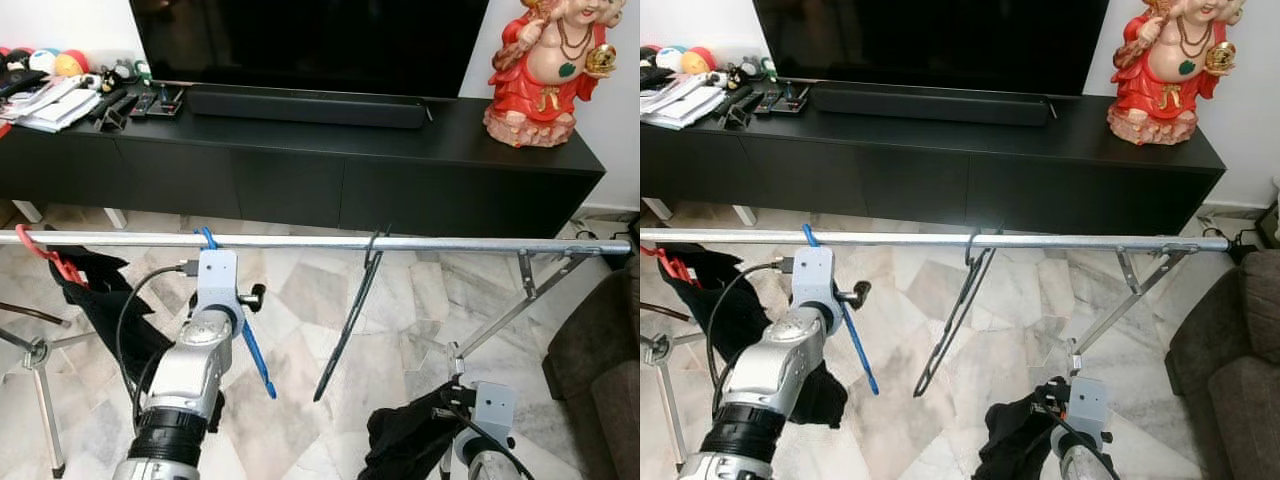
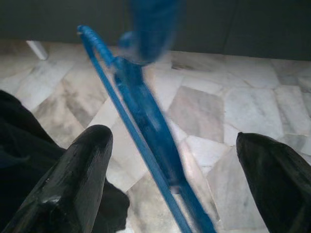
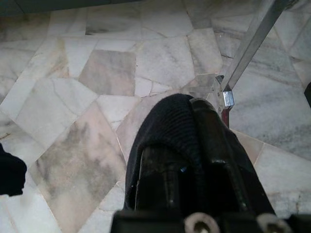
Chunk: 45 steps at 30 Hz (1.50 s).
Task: Hang hanger
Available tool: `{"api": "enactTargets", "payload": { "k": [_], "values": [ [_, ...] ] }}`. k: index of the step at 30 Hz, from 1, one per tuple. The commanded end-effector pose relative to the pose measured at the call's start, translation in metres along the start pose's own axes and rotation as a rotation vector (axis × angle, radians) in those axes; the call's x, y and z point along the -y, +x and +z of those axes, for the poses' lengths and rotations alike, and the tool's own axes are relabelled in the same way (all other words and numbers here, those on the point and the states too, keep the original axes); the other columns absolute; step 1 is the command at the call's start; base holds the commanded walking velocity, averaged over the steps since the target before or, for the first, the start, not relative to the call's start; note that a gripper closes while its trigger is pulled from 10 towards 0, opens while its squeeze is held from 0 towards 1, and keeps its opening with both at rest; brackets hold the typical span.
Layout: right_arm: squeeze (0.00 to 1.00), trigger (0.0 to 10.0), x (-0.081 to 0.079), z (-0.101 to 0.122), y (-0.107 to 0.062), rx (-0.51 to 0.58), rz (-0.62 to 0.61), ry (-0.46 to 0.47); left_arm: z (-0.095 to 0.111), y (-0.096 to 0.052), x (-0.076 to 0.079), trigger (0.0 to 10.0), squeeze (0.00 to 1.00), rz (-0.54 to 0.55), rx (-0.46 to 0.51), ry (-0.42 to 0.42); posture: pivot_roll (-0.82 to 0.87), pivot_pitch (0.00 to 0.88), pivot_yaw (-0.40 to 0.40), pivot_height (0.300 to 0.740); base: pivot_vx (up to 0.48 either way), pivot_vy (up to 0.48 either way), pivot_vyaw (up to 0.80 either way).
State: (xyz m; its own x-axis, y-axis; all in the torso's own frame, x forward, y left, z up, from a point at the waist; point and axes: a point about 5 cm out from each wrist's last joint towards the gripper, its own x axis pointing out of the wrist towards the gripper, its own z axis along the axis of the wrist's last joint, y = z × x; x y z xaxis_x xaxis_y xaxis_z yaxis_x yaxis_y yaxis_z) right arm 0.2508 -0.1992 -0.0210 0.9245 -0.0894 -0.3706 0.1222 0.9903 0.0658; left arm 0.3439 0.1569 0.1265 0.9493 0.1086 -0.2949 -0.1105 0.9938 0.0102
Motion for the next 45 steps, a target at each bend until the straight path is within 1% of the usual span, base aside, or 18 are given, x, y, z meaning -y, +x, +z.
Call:
{"api": "enactTargets", "payload": {
  "k": [1,3,4,5,7,8,17,19,28,35,45],
  "values": [
    [0.00,10.0,0.001,0.001,-0.002,0.019,0.005,-0.005,-0.005,0.002,-0.003,10.0,0.00,0.034,-0.022,-0.016,-0.01,0.137,-0.012,0.740,0.000,0.000,0.00],
    [0.00,10.0,0.001,0.000,-0.002,0.018,0.009,-0.007,-0.006,0.003,-0.006,10.0,0.00,0.062,-0.028,-0.017,-0.01,0.133,-0.012,0.740,0.000,0.000,0.00],
    [0.00,10.0,0.001,0.000,-0.002,0.017,0.012,-0.008,-0.006,0.005,-0.008,9.7,0.00,0.079,-0.035,-0.018,-0.01,0.128,-0.011,0.740,0.000,0.000,0.00],
    [0.00,10.0,0.000,0.000,-0.002,0.016,0.015,-0.009,-0.006,0.006,-0.009,8.5,0.00,0.093,-0.040,-0.019,-0.01,0.128,-0.011,0.740,0.000,0.000,0.00],
    [0.00,10.0,0.000,0.000,-0.002,0.016,0.015,-0.009,-0.006,0.006,-0.009,8.5,0.00,0.093,-0.040,-0.019,-0.01,0.128,-0.011,0.740,0.000,0.000,0.00],
    [0.00,10.0,-0.001,-0.001,-0.002,0.014,0.021,-0.010,-0.006,0.008,-0.010,0.0,0.00,0.113,-0.043,-0.018,-0.01,0.125,-0.010,0.740,0.000,0.000,0.00],
    [0.00,10.0,-0.006,-0.001,-0.001,0.010,0.040,-0.014,-0.005,0.010,-0.011,0.0,0.00,0.135,-0.022,-0.032,-0.01,0.120,-0.010,0.740,0.000,0.000,0.00],
    [0.00,10.0,-0.008,-0.002,-0.001,0.006,0.048,-0.016,-0.002,0.010,-0.009,0.0,0.00,0.121,-0.004,-0.036,-0.01,0.118,-0.010,0.740,0.000,0.000,0.00],
    [0.00,10.0,-0.012,-0.002,0.000,-0.003,0.054,-0.018,-0.001,0.011,-0.008,0.0,0.00,0.106,-0.001,-0.036,-0.01,0.123,-0.008,0.740,0.000,0.000,0.00],
    [0.00,10.0,-0.012,-0.007,-0.002,-0.019,0.053,-0.018,0.001,0.011,-0.005,0.0,0.00,0.082,0.000,-0.038,0.00,0.131,-0.009,0.740,0.000,0.000,0.00],
    [0.00,10.0,-0.005,-0.015,-0.005,-0.066,0.043,-0.018,-0.002,0.012,-0.002,0.0,0.00,0.051,-0.027,-0.090,0.00,0.139,-0.009,0.740,0.000,0.000,0.00]
  ]
}}
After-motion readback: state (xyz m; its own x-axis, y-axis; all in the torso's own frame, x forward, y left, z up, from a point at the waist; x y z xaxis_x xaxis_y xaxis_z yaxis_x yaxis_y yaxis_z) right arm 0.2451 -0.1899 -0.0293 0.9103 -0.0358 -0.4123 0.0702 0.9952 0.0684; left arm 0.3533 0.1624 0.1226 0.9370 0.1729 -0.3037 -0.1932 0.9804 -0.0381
